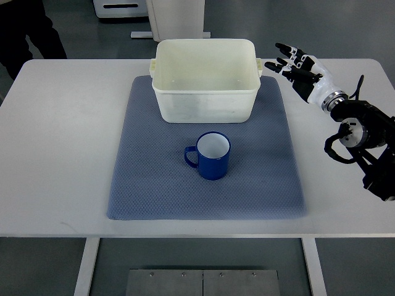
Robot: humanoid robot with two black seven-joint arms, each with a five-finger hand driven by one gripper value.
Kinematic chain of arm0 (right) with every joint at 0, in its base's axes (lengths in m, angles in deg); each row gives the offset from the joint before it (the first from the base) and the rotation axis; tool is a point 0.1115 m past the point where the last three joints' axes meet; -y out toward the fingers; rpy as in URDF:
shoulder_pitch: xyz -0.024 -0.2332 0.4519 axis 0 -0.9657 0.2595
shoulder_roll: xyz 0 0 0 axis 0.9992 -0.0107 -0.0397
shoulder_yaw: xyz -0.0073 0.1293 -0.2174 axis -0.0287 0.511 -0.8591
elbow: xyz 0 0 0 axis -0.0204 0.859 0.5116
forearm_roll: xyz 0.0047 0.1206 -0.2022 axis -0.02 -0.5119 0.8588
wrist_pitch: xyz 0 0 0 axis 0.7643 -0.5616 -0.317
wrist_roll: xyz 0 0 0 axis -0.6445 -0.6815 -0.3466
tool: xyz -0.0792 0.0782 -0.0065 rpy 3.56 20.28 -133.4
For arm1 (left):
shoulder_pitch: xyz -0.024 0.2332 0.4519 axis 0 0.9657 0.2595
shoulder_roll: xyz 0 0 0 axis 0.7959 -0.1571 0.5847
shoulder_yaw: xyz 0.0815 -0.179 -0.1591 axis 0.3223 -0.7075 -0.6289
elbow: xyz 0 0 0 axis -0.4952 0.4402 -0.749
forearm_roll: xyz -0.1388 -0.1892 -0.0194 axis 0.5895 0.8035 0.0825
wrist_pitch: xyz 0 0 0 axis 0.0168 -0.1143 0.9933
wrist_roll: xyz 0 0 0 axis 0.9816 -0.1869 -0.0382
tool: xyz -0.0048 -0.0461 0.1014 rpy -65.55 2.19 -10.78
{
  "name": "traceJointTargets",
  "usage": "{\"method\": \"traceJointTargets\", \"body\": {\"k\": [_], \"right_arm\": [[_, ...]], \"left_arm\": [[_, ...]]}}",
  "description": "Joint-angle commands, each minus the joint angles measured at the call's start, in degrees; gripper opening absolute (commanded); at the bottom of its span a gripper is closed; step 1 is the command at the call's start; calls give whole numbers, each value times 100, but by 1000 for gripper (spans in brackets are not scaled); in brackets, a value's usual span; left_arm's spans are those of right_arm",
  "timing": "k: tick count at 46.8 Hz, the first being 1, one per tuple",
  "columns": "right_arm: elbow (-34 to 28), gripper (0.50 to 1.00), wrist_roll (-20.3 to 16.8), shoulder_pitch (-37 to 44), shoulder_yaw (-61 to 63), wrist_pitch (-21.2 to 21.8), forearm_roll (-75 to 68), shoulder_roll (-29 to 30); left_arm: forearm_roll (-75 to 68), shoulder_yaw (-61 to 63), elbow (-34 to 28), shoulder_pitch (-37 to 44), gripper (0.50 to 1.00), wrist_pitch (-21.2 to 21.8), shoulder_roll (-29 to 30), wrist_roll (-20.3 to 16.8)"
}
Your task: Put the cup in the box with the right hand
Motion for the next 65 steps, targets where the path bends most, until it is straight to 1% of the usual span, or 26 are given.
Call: {"method": "traceJointTargets", "body": {"k": [1,65], "right_arm": [[4,1000,28,2,-1,-1,0,14],[4,1000,55,117,-9,8,-9,14]], "left_arm": [[-6,9,0,-8,1000,-1,0,0],[2,0,0,36,1000,35,0,0]]}}
